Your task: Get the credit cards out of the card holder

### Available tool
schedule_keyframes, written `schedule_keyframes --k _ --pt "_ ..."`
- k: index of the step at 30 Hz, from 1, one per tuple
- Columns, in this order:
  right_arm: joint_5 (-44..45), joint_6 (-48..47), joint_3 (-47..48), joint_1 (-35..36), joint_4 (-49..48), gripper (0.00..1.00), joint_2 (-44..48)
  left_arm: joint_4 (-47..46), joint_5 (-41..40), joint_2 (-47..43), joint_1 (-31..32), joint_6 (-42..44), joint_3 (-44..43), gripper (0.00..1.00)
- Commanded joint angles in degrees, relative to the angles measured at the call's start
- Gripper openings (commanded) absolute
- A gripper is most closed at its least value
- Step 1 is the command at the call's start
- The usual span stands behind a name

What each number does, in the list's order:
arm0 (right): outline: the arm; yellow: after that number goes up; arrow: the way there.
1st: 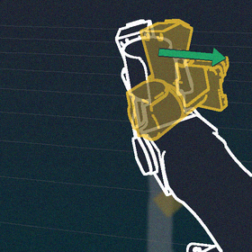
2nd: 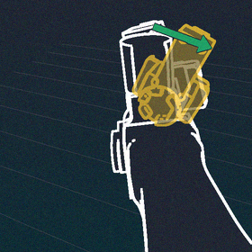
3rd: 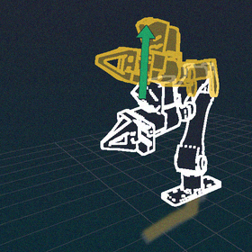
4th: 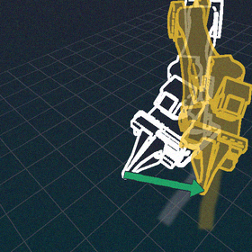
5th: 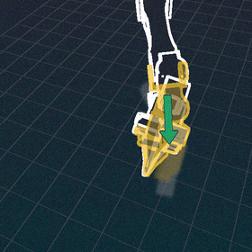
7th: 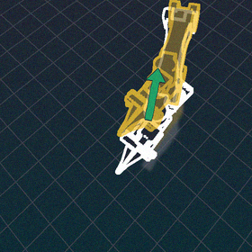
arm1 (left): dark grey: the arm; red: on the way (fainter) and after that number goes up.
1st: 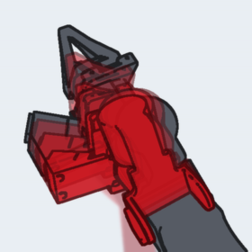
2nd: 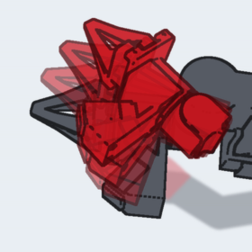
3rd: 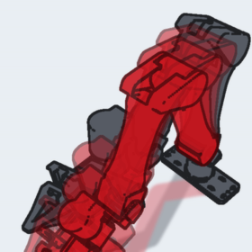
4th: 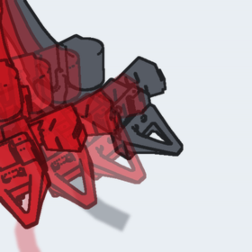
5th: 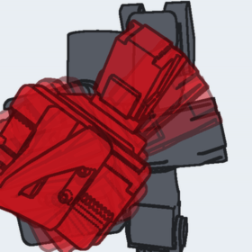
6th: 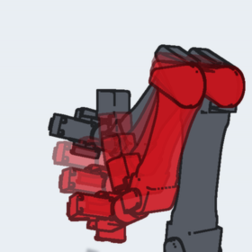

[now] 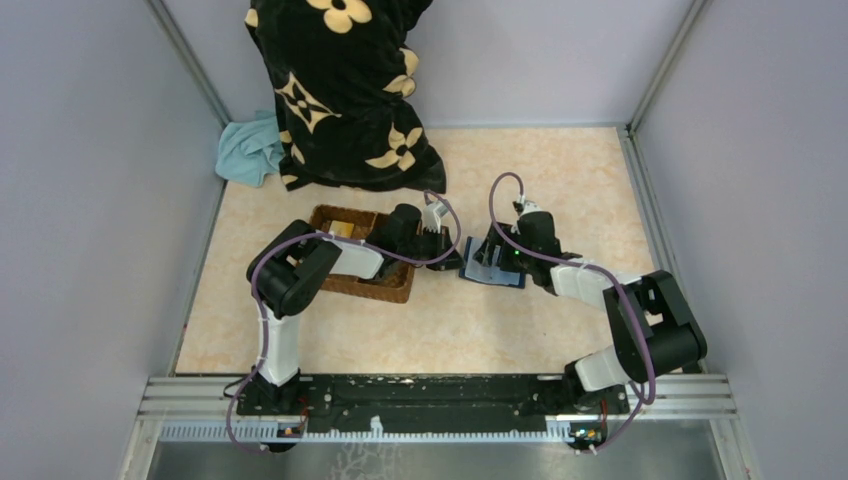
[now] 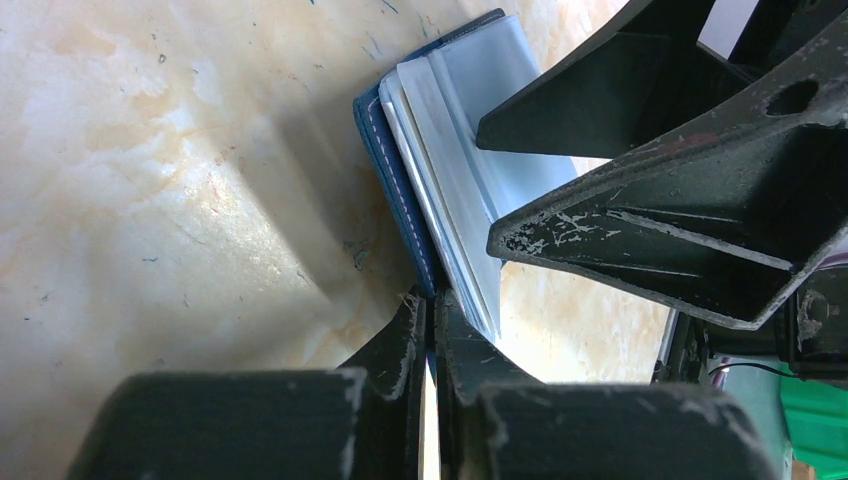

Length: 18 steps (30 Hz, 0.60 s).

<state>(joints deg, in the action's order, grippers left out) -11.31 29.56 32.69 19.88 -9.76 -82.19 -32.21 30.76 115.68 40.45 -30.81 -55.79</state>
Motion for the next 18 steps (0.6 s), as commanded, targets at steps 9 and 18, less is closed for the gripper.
schedule_keyframes --k 9,18 --pt "-2.4 -1.6 3.5 2.1 -2.7 0.72 -1.1 4.2 -0.2 1.1 0.6 1.0 0.4 0.06" --pt "-2.0 -2.5 4.4 2.2 -1.5 0.72 -3.2 4.0 -0.2 1.5 0.8 0.7 0.3 0.05"
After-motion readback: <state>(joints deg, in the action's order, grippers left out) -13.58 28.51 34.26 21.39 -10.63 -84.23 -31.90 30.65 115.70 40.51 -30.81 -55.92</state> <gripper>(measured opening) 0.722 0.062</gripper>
